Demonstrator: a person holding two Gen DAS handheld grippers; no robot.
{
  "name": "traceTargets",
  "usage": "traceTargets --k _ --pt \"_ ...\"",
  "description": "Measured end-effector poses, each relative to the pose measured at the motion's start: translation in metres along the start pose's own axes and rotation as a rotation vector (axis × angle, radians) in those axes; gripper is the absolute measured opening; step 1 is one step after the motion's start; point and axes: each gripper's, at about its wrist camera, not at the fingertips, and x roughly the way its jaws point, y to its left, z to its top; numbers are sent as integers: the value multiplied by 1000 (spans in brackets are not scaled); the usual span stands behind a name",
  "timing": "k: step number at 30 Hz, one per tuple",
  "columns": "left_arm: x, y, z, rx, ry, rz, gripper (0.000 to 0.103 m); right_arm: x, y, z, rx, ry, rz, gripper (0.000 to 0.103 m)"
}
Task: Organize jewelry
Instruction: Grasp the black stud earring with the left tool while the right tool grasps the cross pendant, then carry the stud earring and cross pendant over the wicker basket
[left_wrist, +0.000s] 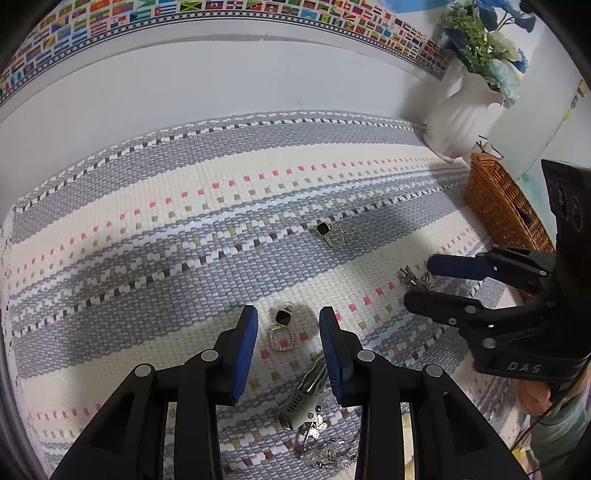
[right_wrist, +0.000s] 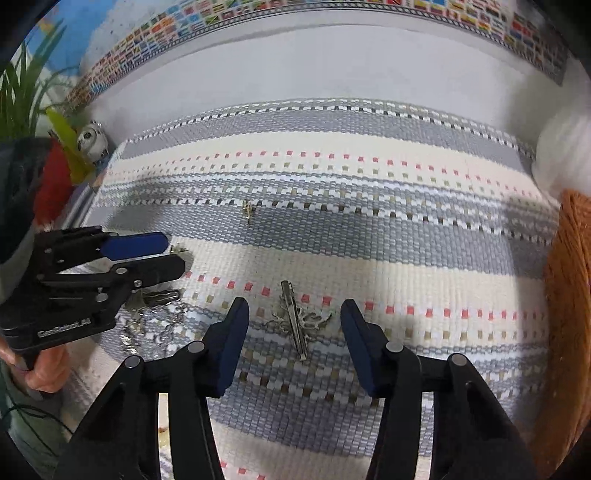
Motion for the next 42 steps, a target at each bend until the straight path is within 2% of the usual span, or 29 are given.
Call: traceTargets --k 2,4,7,8,9,13,15,21,23,24,25,32,42 --pt "0 0 0 0 -2 -2 35 2 5 0 -24 -7 -26 55" --pt "-1 0 -1 0 -3 -2 35 5 10 1 -48 -16 -63 45" --pt "-1 -1 -3 4 -5 5 35 7 18 0 -93 -32 -118 36" --pt "-1 -2 -3 5 -5 9 35 5 16 -1 -102 -35 -116 32" --pt "-1 -3 -3 6 -5 10 35 5 17 -2 -109 -38 -111 18" --pt "0 -5 -2 10 -5 12 35 3 22 -5 -123 -44 -123 16" --pt "1 -6 -1 13 -4 13 35 1 20 -5 -112 -43 -110 10" --pt "1 -6 -1 10 3 2 35 -2 16 -8 -89 -46 -104 9" --pt "2 -8 0 19 -6 27 27 -2 16 -9 -87 -45 -105 9" --pt "3 -9 0 30 -12 54 14 -2 16 -10 -86 -45 -103 9" --pt "4 -11 0 42 -18 81 10 -3 17 -10 -85 -47 -100 9" --pt "3 -13 1 53 -30 102 10 -9 17 -12 -81 -65 -92 9" --pt "-19 -13 1 32 -89 66 10 -34 8 -12 -51 -104 -67 6"
